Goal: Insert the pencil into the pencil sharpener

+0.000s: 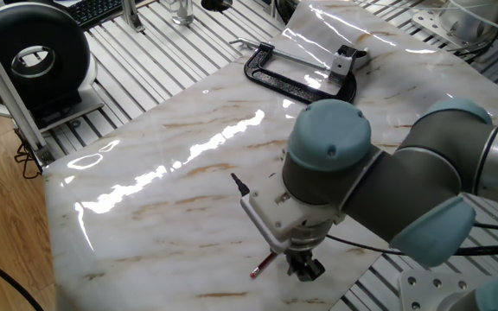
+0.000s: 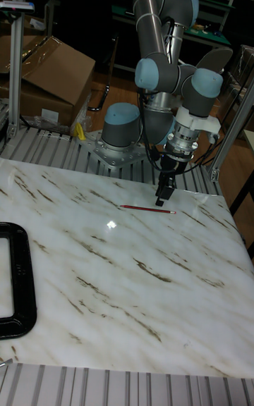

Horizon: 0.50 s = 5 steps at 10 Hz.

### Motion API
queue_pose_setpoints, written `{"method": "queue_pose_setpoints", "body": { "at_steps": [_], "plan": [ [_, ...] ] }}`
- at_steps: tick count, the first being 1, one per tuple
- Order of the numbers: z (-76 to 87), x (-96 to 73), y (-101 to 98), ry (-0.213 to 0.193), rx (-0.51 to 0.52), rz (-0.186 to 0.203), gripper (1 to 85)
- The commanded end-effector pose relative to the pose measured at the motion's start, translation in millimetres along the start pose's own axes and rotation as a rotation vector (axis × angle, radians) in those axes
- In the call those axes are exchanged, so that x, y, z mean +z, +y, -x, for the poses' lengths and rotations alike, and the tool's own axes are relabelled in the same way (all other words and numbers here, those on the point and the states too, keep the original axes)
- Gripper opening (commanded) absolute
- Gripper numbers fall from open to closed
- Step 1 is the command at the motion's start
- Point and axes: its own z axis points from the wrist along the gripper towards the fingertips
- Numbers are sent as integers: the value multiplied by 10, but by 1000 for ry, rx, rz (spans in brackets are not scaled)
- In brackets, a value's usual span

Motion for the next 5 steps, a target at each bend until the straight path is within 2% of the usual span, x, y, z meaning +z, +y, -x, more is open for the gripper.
{"method": "queue_pose_setpoints", "body": {
  "at_steps": [1, 2, 5],
  "plan": [
    [13, -33, -41, -18, -33, 19, 480],
    [29, -47, -122, -26, -37, 18, 480],
    [1, -41, -265, -16, -48, 3, 480]
  ]
}}
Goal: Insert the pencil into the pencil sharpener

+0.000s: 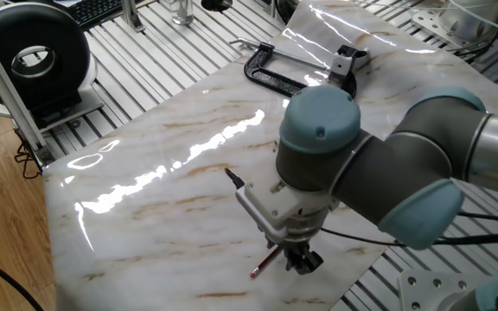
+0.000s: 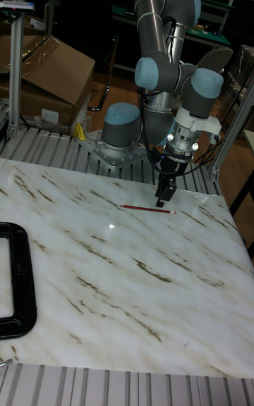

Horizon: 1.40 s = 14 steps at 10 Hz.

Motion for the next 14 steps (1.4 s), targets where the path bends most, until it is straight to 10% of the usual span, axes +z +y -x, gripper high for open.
{"method": "queue_pose_setpoints", "body": {
  "at_steps": [1, 14],
  "plan": [
    [4, 14, -152, -14, -9, -7, 480],
    [138, 216, -157, -36, 22, -14, 403]
  ]
}}
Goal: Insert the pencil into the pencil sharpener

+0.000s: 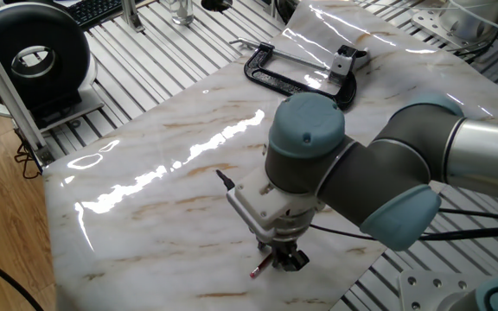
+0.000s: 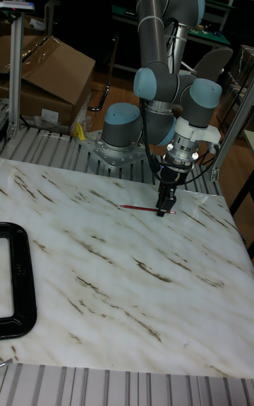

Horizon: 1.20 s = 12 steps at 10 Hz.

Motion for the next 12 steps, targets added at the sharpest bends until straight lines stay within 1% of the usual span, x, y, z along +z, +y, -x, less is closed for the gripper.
{"method": "queue_pose_setpoints", "body": {
  "at_steps": [1, 2, 4, 5, 7, 8, 9, 11, 12],
  "plan": [
    [49, 12, 2, -19, 21, 6, 397],
    [49, 18, -1, -19, 27, 6, 387],
    [55, 13, -1, -21, 55, 5, 293],
    [53, 6, -3, -21, 62, 3, 263],
    [31, 16, -41, -27, 80, -16, 93],
    [7, 20, -86, -27, 87, -36, 10],
    [15, 12, -115, -32, 91, -48, 10],
    [-32, -106, -123, 21, 118, -61, 10],
    [-47, -149, -159, 23, 112, -55, 10]
  ]
}}
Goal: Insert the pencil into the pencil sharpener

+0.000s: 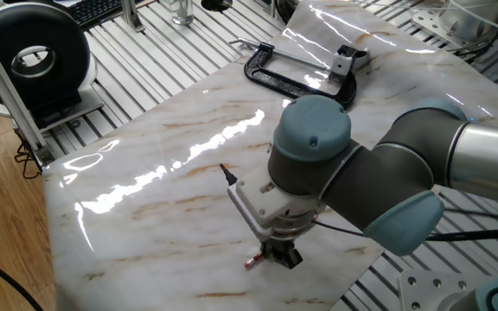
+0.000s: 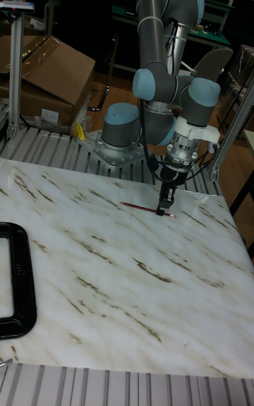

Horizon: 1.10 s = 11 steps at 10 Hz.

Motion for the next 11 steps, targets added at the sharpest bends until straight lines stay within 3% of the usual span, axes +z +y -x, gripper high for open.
{"method": "queue_pose_setpoints", "body": {
  "at_steps": [1, 3, 5, 9, 10, 11],
  "plan": [
    [-80, -139, -88, 24, 16, 3, 10],
    [-178, -259, -181, 36, -9, 16, 10],
    [-383, -413, -379, 35, -64, 25, 10],
    [-669, -459, -680, -65, -128, 54, 10],
    [-664, -422, -726, -81, -120, 41, 10],
    [-683, -404, -794, -70, -119, 17, 10]
  ]
}}
